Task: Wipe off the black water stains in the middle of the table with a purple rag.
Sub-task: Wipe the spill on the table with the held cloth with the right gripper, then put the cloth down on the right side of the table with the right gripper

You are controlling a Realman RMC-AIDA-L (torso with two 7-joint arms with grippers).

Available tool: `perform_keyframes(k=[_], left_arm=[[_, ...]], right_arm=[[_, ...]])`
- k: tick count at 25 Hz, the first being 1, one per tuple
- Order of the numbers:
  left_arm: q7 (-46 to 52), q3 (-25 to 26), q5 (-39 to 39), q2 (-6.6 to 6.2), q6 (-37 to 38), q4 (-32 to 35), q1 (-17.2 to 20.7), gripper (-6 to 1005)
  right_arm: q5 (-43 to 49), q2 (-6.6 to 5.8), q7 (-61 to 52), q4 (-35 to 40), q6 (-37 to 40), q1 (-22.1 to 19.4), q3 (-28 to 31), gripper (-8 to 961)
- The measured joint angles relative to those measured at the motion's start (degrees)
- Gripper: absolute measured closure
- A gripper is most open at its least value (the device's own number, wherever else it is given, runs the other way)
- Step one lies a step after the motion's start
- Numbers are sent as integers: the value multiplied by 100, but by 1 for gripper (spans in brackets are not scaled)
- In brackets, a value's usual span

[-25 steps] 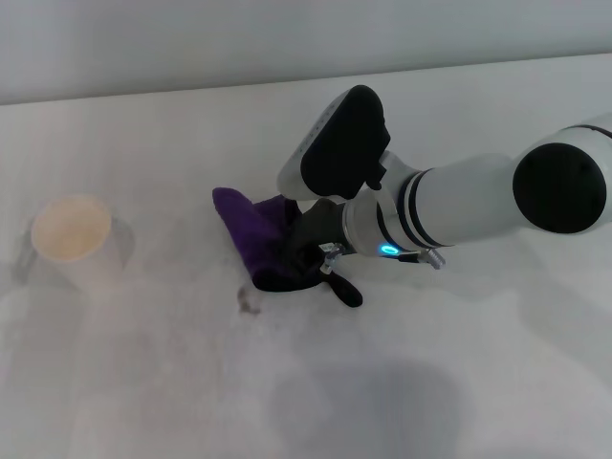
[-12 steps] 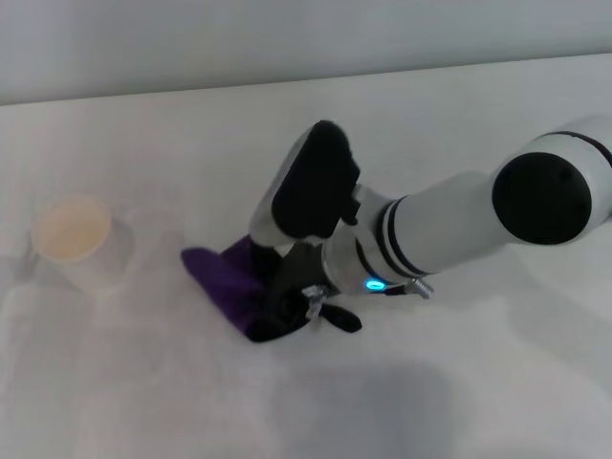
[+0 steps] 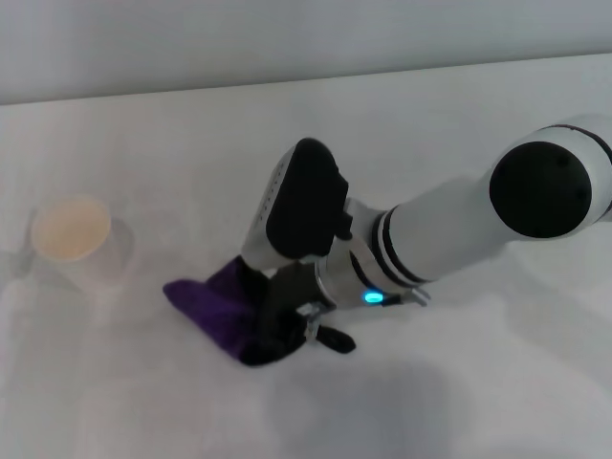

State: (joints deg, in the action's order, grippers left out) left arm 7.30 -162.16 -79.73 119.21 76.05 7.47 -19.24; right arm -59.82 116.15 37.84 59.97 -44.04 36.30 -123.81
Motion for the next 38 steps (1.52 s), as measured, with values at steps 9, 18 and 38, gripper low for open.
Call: perform_keyframes(k=[9,18,38], left_arm=[[0,0,-86,-11,-6,-21,-16,105],[0,0,-316,-23,-1,-103,-28,106],[0,0,-474,-20,19,-184,-74,105]], right_arm=[[45,-40,15,-570,725,-35,766,896],[52,-91,644,-845,-127,-352,2292,896],[615,-81,1905,-437,-1465,-1000,4033,879]])
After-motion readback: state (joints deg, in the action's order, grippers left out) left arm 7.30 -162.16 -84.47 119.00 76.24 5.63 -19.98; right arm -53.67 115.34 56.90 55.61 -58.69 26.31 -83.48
